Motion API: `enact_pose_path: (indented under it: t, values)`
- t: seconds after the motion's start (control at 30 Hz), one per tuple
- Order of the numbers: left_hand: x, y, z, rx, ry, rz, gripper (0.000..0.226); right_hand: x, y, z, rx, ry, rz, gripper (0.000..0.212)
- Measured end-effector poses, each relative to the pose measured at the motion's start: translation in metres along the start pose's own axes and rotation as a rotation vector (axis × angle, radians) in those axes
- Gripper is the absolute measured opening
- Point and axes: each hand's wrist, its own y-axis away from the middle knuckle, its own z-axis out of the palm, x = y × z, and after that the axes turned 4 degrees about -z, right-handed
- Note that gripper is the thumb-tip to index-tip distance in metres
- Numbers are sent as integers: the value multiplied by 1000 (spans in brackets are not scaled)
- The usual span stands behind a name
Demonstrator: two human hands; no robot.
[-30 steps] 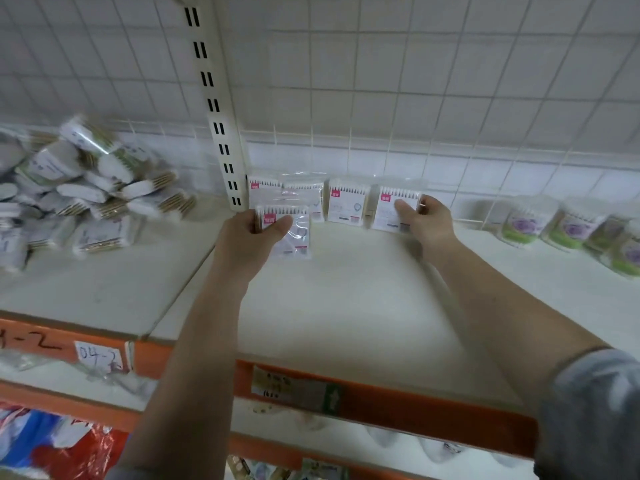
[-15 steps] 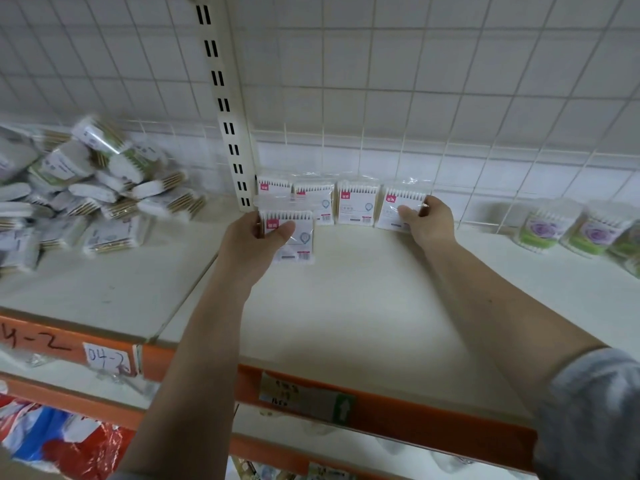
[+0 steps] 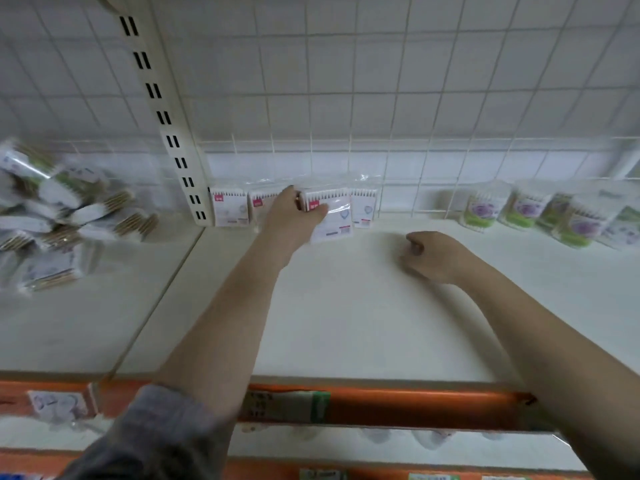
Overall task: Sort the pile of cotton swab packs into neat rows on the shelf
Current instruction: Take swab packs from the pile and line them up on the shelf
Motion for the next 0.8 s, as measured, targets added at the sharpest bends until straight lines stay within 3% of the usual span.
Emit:
enact_pose_path:
  t: [0.07, 0.13, 0.2, 0.53, 0.63, 0.8]
  values:
    - [11, -8, 21, -68, 3, 9, 17, 7, 19, -3, -61, 89, 20, 5]
    - [20, -14, 42, -117, -16, 28, 21, 14, 37, -4, -57, 104, 37, 41]
    - [25, -19, 60, -132, -55, 59, 25, 20, 53, -5, 4, 60, 60, 54]
    - [7, -37, 118, -14, -152, 152, 29, 44, 91, -8, 180, -25, 115, 48]
    - [1, -38, 125, 23, -278, 171, 18, 46, 93, -8, 204, -34, 99, 47]
    - [3, -37, 125, 117, -505, 211, 34, 49, 92, -8, 207, -45, 91, 48]
